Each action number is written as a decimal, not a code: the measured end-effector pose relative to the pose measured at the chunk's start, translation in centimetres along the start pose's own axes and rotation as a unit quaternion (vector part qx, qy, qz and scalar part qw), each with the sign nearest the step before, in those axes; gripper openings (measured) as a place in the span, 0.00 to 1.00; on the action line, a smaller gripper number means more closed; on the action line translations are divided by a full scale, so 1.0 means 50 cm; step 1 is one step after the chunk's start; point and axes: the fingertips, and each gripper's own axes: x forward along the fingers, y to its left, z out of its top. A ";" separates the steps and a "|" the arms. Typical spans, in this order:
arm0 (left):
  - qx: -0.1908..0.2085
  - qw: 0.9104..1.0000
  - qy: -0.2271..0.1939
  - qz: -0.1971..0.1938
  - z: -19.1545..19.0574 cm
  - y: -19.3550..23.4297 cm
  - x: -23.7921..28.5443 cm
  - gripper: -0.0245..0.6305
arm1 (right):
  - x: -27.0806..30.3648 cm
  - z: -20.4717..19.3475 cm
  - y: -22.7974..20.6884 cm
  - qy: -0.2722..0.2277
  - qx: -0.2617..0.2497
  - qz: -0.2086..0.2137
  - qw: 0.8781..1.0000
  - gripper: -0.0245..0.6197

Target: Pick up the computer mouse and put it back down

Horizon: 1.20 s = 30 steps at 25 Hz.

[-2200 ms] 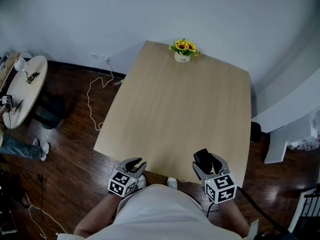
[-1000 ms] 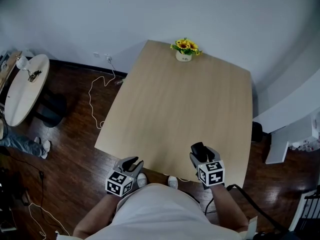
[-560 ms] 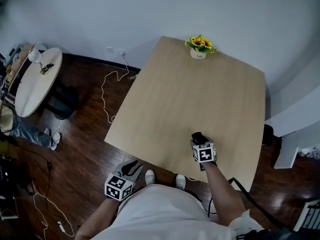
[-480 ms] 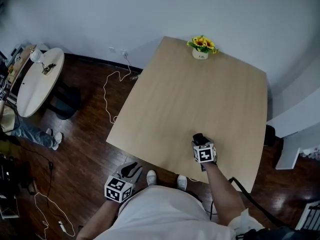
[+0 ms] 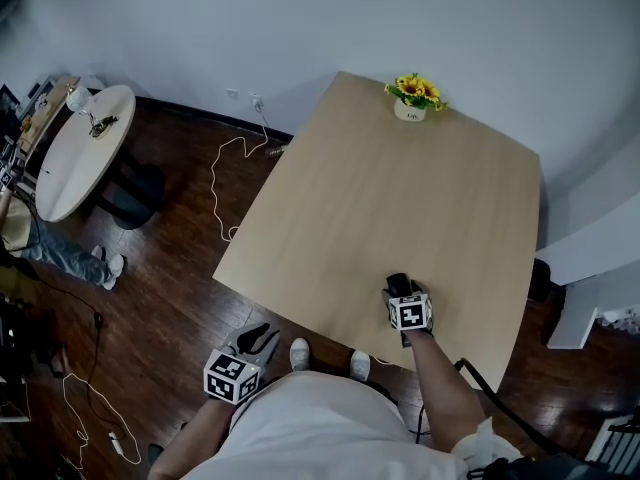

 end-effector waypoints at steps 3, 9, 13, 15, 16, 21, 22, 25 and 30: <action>0.004 1.000 -0.002 -0.009 0.006 -0.009 0.011 0.17 | -0.030 0.011 0.007 -0.015 -0.001 0.007 1.000 0.60; 0.013 0.999 -0.006 -0.035 0.017 -0.030 0.044 0.17 | -0.157 0.064 0.039 -0.071 0.011 0.017 0.997 0.60; 0.021 0.998 -0.009 -0.056 0.029 -0.049 0.068 0.17 | -0.271 0.091 0.063 -0.101 0.011 0.022 0.995 0.60; 0.026 0.997 -0.011 -0.065 0.035 -0.057 0.079 0.17 | -0.333 0.103 0.077 -0.115 0.007 0.025 0.993 0.60; 0.028 0.997 -0.012 -0.070 0.037 -0.060 0.084 0.17 | -0.365 0.109 0.086 -0.123 0.006 0.027 0.992 0.60; 0.044 0.995 -0.010 -0.092 0.048 -0.078 0.098 0.17 | -0.520 0.133 0.114 -0.164 0.009 0.033 0.986 0.61; 0.046 0.994 -0.009 -0.095 0.048 -0.082 0.099 0.17 | -0.547 0.134 0.118 -0.170 0.009 0.034 0.985 0.61; 0.050 0.993 -0.005 -0.105 0.044 -0.096 0.102 0.17 | -0.612 0.121 0.122 -0.178 0.005 0.027 0.984 0.61; 0.061 0.992 0.005 -0.112 0.041 -0.097 0.102 0.17 | -0.634 0.092 0.120 -0.184 0.030 0.014 0.982 0.57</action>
